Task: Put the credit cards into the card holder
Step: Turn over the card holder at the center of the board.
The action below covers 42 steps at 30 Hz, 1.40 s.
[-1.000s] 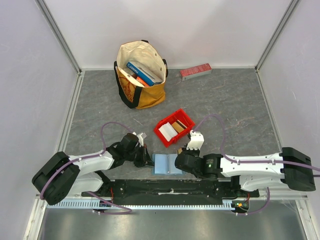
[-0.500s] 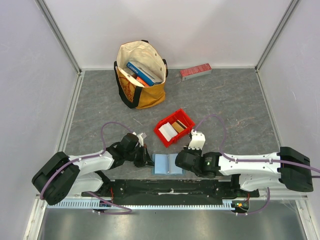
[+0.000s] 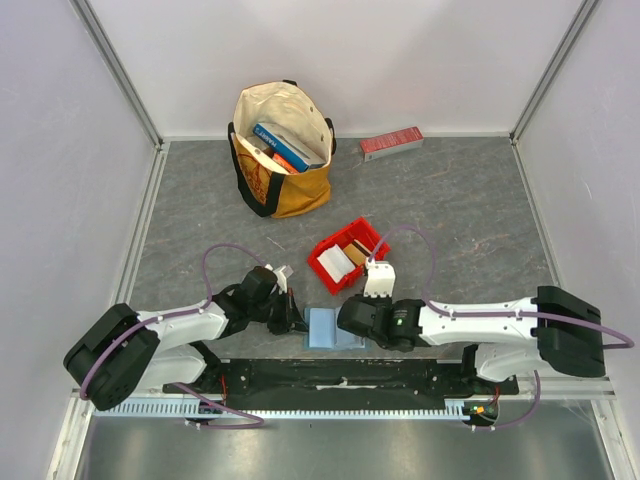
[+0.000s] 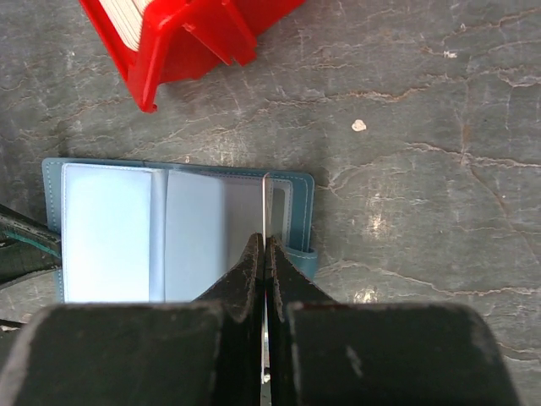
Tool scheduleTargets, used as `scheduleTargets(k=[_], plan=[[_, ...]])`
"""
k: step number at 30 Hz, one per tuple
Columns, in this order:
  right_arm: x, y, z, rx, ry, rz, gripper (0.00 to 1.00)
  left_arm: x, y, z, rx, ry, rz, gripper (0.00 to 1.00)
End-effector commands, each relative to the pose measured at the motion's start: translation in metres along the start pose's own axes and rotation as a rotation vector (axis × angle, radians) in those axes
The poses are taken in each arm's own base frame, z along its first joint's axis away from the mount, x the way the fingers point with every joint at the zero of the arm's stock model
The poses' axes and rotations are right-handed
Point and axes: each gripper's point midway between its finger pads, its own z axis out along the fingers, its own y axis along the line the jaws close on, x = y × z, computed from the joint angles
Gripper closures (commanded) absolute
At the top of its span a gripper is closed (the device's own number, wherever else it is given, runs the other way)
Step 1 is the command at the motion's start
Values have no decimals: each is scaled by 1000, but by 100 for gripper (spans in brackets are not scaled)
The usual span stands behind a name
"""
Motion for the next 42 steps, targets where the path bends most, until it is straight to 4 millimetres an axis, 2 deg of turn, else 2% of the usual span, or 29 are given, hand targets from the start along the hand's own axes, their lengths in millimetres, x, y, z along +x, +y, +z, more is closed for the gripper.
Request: scheduleTargets(k=[1, 6, 14, 20, 33, 38, 42], plan=[[-16, 10, -8, 46, -4, -53, 100, 4, 12, -1, -42, 2, 15, 98], [-24, -7, -13, 165, -21, -123, 100, 4, 11, -1, -40, 3, 16, 98], [-46, -3, -30, 91, -81, -33, 100, 3, 10, -1, -40, -2, 17, 98], [-26, 12, -19, 32, -18, -33, 100, 0, 7, -2, -34, -4, 22, 98], [15, 19, 11, 44, 86, -79, 100, 1, 6, -3, -27, -4, 22, 98], [27, 37, 19, -23, 131, -62, 100, 2, 6, -2, -27, -1, 22, 98], [18, 68, 13, -157, 122, -20, 100, 4, 9, -1, -28, 0, 15, 98]])
